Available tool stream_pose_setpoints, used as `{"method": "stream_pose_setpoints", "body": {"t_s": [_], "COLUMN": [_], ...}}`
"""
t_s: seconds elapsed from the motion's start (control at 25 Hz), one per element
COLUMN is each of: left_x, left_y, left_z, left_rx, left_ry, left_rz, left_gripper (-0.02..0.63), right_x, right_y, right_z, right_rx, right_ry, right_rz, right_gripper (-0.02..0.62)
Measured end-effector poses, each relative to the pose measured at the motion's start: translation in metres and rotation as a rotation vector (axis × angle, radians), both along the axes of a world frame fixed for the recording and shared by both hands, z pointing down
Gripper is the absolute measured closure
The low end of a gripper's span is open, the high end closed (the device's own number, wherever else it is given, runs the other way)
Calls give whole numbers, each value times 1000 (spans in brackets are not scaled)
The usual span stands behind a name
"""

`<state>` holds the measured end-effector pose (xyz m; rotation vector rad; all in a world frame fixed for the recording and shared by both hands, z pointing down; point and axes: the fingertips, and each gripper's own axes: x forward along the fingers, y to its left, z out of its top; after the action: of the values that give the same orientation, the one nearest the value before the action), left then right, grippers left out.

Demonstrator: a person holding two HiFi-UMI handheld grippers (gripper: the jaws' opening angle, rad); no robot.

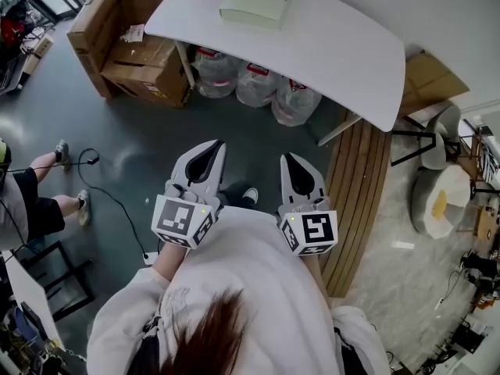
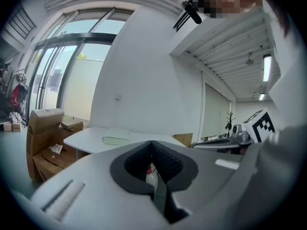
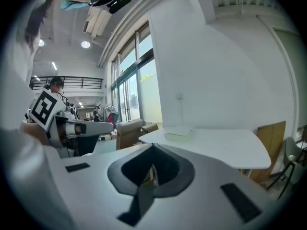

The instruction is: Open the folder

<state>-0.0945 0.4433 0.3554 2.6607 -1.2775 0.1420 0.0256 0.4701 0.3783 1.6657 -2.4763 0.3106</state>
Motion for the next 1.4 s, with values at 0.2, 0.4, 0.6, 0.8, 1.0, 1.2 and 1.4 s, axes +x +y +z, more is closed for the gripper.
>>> {"method": "stream_pose_setpoints", "body": {"t_s": [0.2,0.4,0.6,0.8,1.0,1.2,1.4], "left_x": [-2,-9,-16,-19,-15,-5,3], "left_y": [-5,-20,-39,-69,-118,-169,-197], "left_z": [-5,-17,-18,-5,-1,-10,-8], "left_rx": [14,49,45,15,-2,-4,-19], "left_ry": [10,25,40,66,80,75,91], "left_rz": [-5,-25,-36,-18,49,135,182], "left_gripper": [598,598,598,598,598,598,598], "right_x": [1,3,-1,-7,-11,-6,-4], "right_y": [-4,-16,-33,-62,-101,-136,-161], "right_z": [-3,-7,-7,3,-1,-7,2], "right_rx": [8,26,19,-2,-2,-7,-37], "right_ry": [-12,-30,-32,-22,-10,-21,-21], "right_rz": [18,39,49,80,135,233,295], "right_gripper": [589,588,589,588,588,588,588]}}
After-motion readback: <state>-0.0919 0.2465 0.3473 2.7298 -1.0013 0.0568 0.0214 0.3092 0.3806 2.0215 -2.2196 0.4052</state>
